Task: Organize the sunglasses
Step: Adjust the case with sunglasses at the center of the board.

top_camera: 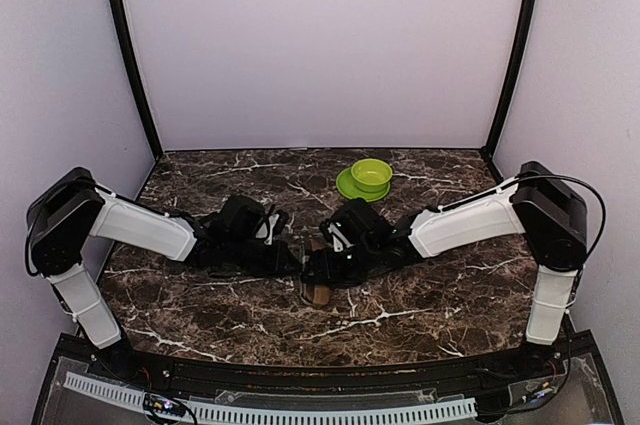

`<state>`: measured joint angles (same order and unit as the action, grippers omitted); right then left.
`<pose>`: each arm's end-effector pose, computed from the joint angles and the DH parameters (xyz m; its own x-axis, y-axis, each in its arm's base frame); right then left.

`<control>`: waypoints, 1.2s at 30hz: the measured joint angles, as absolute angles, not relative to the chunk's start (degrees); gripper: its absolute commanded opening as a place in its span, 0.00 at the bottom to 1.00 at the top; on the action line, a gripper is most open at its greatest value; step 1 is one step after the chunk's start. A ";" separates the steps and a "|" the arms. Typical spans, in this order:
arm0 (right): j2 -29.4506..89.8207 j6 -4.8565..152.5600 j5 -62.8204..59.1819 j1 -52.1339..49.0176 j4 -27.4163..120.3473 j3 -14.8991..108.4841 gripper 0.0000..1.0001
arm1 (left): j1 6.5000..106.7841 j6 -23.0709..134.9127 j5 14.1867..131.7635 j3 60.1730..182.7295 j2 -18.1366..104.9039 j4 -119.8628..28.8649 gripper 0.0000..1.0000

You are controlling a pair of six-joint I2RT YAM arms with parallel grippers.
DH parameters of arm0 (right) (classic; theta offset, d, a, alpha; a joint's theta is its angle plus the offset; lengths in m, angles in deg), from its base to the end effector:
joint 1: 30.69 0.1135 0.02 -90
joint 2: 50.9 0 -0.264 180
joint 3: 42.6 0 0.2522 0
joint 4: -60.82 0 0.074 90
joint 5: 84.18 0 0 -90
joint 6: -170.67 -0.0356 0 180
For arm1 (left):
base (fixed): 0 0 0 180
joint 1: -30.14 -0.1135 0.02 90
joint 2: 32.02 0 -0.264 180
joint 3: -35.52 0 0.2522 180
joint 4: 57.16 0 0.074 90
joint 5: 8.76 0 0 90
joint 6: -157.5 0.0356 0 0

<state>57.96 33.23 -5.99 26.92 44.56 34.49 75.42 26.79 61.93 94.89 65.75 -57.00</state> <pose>0.2041 0.3354 0.1496 -0.9322 -0.1236 -0.3402 -0.3153 0.7389 0.5955 0.2291 -0.2481 0.1514 -0.8885 0.0225 -0.4583 0.3602 0.6530 -0.6663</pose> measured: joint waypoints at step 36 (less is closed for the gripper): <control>55.73 33.40 -16.07 20.17 56.80 25.57 0.42 | 82.11 41.65 60.61 88.70 58.15 -57.79 0.51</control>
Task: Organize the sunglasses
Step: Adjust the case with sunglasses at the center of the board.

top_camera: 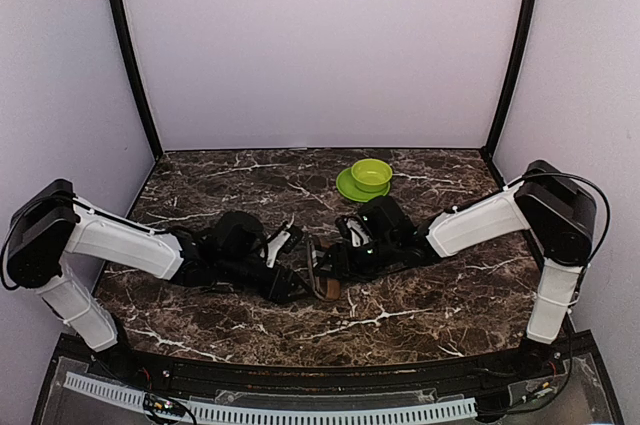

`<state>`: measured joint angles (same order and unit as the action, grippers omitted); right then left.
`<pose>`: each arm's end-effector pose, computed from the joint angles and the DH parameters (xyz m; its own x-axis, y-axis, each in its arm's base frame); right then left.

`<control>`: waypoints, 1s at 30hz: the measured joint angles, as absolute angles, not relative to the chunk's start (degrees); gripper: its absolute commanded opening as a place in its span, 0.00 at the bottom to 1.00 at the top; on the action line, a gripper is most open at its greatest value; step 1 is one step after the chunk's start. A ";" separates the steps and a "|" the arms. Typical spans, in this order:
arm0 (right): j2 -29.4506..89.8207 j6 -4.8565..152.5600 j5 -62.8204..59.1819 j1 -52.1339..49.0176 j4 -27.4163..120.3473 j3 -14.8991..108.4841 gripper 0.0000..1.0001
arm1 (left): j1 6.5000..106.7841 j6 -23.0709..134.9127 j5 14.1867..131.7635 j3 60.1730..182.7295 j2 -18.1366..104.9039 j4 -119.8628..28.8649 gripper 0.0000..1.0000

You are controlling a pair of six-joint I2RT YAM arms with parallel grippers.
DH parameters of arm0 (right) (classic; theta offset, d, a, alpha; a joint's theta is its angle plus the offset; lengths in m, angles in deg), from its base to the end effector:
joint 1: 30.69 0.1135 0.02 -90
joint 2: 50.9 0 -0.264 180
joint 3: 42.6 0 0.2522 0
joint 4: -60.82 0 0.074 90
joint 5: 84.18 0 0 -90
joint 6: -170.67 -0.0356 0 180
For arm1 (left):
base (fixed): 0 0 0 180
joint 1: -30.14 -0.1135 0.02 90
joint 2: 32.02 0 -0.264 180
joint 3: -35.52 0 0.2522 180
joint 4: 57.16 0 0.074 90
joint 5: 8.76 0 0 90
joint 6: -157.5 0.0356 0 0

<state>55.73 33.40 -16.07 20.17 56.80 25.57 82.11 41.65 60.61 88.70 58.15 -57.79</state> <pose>0.2245 0.2969 0.1373 -0.9454 -0.0818 -0.3155 -0.2930 0.6375 0.7126 0.1803 -0.2508 0.1621 -0.7263 0.2663 -0.6337 0.6615 0.5214 -0.5391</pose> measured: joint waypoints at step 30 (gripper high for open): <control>55.73 31.91 -17.55 19.40 61.10 23.32 0.38 | 82.83 42.64 63.26 96.15 65.82 -52.65 0.39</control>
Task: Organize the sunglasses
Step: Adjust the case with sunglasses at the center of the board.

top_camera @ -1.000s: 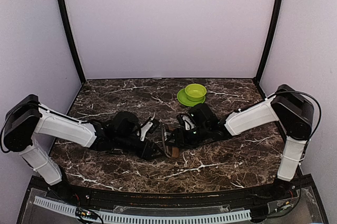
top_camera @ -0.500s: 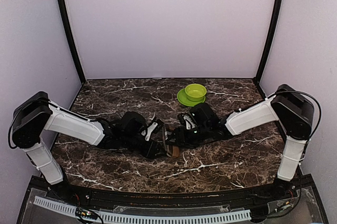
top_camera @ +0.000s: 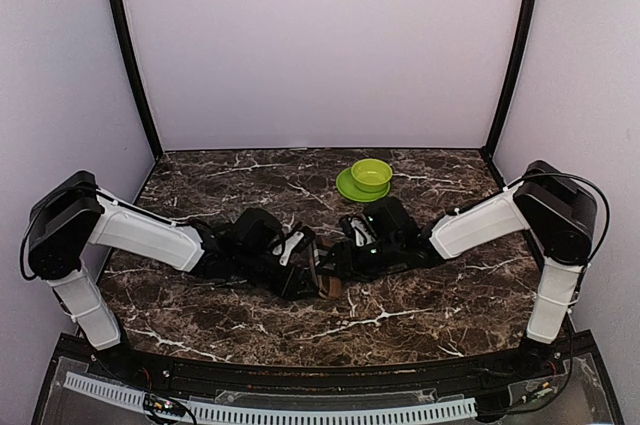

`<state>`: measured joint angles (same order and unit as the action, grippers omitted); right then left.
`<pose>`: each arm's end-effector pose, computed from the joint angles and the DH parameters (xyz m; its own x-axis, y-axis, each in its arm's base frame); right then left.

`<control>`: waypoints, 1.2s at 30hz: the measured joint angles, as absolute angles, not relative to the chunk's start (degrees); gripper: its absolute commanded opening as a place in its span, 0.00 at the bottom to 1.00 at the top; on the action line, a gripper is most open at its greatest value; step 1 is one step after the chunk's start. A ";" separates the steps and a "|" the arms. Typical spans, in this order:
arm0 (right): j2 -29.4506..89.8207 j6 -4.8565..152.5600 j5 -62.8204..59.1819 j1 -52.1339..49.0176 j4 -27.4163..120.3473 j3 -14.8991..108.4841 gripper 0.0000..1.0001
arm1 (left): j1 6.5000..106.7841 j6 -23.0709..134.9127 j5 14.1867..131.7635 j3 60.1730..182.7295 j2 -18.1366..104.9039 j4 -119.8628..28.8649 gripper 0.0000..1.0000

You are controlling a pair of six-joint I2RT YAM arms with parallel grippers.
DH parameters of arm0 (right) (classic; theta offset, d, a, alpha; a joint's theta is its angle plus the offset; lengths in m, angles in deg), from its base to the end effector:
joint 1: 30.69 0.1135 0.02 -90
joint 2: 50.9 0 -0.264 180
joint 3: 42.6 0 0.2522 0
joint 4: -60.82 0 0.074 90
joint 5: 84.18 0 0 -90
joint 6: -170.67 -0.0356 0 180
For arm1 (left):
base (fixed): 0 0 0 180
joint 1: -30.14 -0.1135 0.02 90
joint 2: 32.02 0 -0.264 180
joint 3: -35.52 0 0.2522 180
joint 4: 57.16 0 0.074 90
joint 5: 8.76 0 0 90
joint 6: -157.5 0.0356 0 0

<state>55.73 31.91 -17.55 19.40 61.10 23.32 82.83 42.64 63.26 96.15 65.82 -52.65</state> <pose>0.2252 0.2913 0.1328 -0.9494 -0.0592 -0.3084 -0.2790 0.6096 0.7420 0.1958 -0.2750 0.1507 -0.7428 0.3149 -0.5909 0.6436 0.5794 -0.5002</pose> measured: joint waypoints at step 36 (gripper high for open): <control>55.60 37.05 -18.06 18.94 59.51 23.67 0.34 | 76.73 36.78 58.49 90.93 61.60 -54.58 0.57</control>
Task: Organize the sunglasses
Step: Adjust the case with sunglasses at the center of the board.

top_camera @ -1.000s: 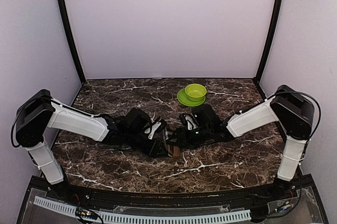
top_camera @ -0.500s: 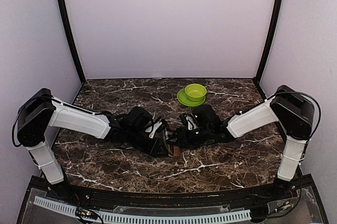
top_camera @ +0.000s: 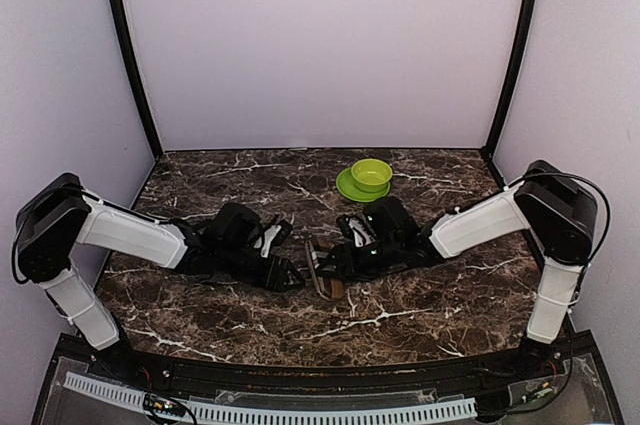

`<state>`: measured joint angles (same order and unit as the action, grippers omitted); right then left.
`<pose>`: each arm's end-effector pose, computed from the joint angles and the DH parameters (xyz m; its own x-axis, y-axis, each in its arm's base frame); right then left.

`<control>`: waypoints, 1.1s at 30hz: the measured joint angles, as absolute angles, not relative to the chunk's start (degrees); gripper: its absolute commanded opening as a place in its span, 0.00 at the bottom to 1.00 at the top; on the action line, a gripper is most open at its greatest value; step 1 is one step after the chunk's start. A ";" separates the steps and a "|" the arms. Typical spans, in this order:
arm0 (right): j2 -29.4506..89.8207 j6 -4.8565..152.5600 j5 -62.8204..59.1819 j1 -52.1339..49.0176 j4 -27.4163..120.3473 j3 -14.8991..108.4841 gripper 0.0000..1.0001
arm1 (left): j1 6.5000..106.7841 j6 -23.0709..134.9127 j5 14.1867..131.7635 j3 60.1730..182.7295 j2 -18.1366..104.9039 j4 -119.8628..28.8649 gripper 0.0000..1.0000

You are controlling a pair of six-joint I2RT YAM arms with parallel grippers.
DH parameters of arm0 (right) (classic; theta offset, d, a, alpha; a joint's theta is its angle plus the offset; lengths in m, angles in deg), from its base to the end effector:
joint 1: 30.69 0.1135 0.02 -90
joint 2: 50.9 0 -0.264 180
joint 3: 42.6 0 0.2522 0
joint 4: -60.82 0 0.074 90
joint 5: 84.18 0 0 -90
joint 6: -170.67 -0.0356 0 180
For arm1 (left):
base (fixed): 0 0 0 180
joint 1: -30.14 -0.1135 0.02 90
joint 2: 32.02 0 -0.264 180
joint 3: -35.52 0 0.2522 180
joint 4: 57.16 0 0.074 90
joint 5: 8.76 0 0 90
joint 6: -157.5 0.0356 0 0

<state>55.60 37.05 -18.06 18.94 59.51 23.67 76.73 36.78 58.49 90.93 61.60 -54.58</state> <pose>0.2269 0.2892 0.1331 -0.9270 -0.1164 -0.3567 -0.3501 0.6102 0.7107 0.2070 -0.2388 0.1512 -0.8310 0.1929 -0.5218 0.5196 0.6044 -0.6039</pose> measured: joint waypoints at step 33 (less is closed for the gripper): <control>60.67 54.06 7.69 27.25 17.19 47.52 0.35 | 73.63 30.60 60.57 95.67 67.70 -55.25 0.45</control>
<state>60.67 54.06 7.69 27.25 17.19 47.52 73.63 30.60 60.57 95.67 67.70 -55.25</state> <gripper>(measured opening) 0.625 0.450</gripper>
